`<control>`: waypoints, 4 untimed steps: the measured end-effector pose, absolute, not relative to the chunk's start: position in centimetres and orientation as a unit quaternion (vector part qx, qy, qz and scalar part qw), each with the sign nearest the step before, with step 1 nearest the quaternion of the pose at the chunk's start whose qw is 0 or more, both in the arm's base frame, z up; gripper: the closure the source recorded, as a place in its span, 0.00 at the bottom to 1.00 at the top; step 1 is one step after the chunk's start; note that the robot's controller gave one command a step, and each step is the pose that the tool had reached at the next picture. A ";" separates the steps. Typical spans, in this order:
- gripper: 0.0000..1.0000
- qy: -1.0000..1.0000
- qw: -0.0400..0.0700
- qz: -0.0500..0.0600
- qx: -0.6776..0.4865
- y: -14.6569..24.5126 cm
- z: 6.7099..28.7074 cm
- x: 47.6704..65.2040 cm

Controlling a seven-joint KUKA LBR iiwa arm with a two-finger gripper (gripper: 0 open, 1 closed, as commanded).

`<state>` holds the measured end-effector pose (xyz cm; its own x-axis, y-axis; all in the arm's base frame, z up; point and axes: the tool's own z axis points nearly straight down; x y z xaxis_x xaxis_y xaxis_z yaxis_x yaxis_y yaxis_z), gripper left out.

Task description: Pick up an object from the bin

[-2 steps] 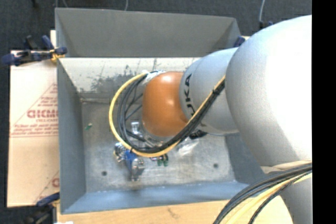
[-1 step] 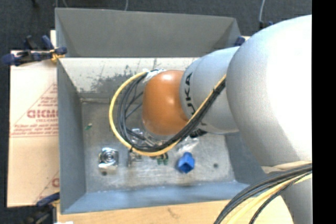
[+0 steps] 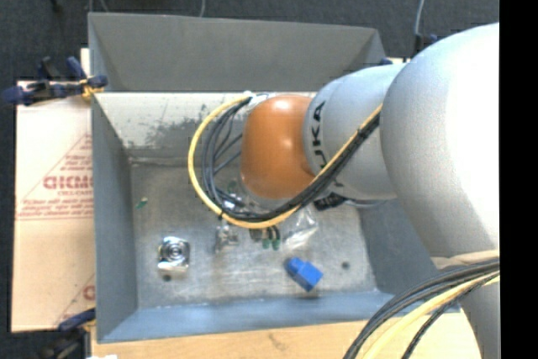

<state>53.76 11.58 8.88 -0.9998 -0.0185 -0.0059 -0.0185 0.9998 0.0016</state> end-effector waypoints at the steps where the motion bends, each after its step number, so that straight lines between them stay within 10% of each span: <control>1: 1.00 0.996 0.006 0.001 -0.085 15.8 14.4 60.9; 2: 1.00 0.967 0.003 0.002 0.256 15.0 23.8 59.0; 3: 1.00 0.964 -0.002 -0.002 0.267 15.3 13.6 59.1; 4: 1.00 0.966 0.005 0.002 0.258 14.3 24.8 58.9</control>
Offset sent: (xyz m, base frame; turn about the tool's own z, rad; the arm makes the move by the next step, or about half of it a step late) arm 0.0674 0.0419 0.0513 -0.1512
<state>58.89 14.32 24.77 -0.8668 0.4985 -0.0085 0.4985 0.8669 0.0074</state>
